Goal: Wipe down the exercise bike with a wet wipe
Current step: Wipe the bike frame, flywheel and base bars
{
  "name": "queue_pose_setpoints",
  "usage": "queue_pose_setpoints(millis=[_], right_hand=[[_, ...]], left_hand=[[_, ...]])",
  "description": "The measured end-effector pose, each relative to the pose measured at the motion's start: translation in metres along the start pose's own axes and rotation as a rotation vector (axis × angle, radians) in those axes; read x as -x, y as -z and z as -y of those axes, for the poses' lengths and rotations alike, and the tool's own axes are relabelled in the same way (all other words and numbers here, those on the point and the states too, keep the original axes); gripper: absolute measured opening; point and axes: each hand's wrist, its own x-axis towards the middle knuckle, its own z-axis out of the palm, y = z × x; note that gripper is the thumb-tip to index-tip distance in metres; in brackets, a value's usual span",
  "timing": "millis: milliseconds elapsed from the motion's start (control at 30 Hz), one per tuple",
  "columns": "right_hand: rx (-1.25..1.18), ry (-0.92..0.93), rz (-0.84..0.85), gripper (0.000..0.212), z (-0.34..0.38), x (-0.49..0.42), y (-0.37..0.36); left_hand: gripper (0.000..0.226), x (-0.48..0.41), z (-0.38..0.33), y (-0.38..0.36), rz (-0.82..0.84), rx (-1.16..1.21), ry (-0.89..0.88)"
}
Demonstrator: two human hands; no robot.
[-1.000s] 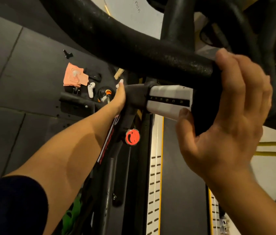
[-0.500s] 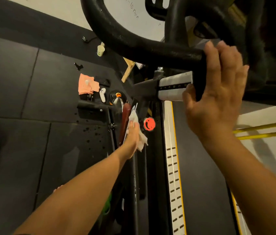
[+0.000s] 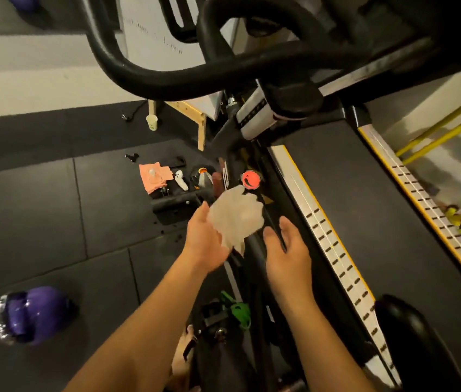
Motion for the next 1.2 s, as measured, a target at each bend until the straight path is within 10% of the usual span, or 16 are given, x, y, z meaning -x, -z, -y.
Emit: queue_pose_setpoints(millis=[233,567,933,1200], right_hand=[[-0.652,-0.383,0.371,0.056,-0.020,0.028,0.021],[-0.917,-0.375,0.116,0.027,-0.002,0.093,0.024],[-0.500,-0.251,0.084,0.018,-0.018,0.145,-0.004],[0.340,0.101,0.173,0.014,-0.008,0.101,-0.053]], left_hand=[[0.060,0.085,0.016,0.005,0.172,-0.156,0.145],[0.020,0.149,0.011,0.002,-0.020,-0.687,-0.145],[0.011,0.178,-0.001,0.058,-0.160,-0.720,-0.331],[0.063,0.127,-0.029,0.091,-0.149,-1.213,-0.600]])
